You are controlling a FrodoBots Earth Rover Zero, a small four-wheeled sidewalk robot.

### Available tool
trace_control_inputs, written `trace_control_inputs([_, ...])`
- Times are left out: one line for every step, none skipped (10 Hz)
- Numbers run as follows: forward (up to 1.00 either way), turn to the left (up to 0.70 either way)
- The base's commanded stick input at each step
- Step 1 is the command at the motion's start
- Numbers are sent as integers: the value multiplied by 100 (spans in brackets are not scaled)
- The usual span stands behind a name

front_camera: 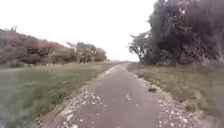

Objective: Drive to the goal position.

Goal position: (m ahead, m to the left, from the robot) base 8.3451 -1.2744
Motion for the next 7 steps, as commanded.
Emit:
trace_control_inputs([100,0])
trace_control_inputs([100,0])
trace_control_inputs([100,0])
trace_control_inputs([100,0])
trace_control_inputs([100,0])
trace_control_inputs([100,0])
trace_control_inputs([100,-15])
